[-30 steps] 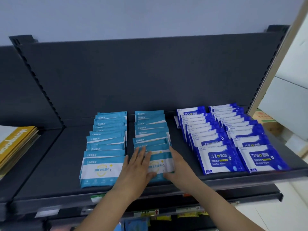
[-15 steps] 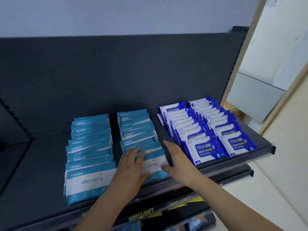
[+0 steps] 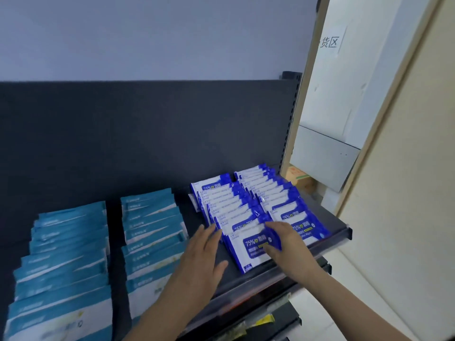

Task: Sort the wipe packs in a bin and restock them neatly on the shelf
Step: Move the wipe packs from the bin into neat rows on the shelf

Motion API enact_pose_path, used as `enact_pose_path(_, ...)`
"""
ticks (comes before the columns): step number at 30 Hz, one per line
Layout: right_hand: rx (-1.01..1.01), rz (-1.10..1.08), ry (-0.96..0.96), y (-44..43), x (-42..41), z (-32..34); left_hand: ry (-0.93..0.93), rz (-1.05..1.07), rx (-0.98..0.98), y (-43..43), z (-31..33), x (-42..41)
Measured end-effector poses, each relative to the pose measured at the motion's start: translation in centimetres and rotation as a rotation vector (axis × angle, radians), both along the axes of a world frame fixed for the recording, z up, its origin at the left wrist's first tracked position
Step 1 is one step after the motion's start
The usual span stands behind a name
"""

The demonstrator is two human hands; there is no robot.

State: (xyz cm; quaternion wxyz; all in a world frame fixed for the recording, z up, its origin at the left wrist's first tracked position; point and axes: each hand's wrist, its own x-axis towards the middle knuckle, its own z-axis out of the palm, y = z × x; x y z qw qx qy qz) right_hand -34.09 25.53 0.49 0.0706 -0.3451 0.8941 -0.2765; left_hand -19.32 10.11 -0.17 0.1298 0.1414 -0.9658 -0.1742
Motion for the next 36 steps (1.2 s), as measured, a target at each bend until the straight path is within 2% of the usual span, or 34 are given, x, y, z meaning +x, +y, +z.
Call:
enact_pose_path(5,0.224,0.1,0.187,2.4,-6.0,-1.7,-0.033,-0.02,-0.03,2.6,-0.5,-5.8)
enact_pose_path(9,0.248,0.2,0.218,3.7,-10.8,-3.2,-0.081,0.016,0.011,4.9,-0.8,-10.8)
enact_pose_path(13,0.185,0.316,0.183,4.2,-13.7,-4.0,0.01,0.138,0.145,7.5,-0.7,-15.1)
enact_pose_path(17,0.032,0.311,0.028,4.9,-16.5,-3.4,0.137,0.296,0.523,10.0,-0.4,-18.5)
enact_pose_path(20,-0.059,0.179,-0.124,5.6,-19.0,-2.8,0.053,0.376,0.722,11.3,-0.3,-20.0)
enact_pose_path(25,-0.106,0.189,-0.496,5.4,-21.3,-2.7,0.038,0.465,0.747,12.6,-0.3,-21.7)
enact_pose_path(30,-0.147,0.207,-0.601,4.9,-21.8,-2.3,0.083,0.503,0.808,12.2,0.1,-23.0)
enact_pose_path(36,-0.121,0.126,-0.717,5.0,-22.2,-2.0,0.111,0.471,0.92,11.7,0.1,-23.9)
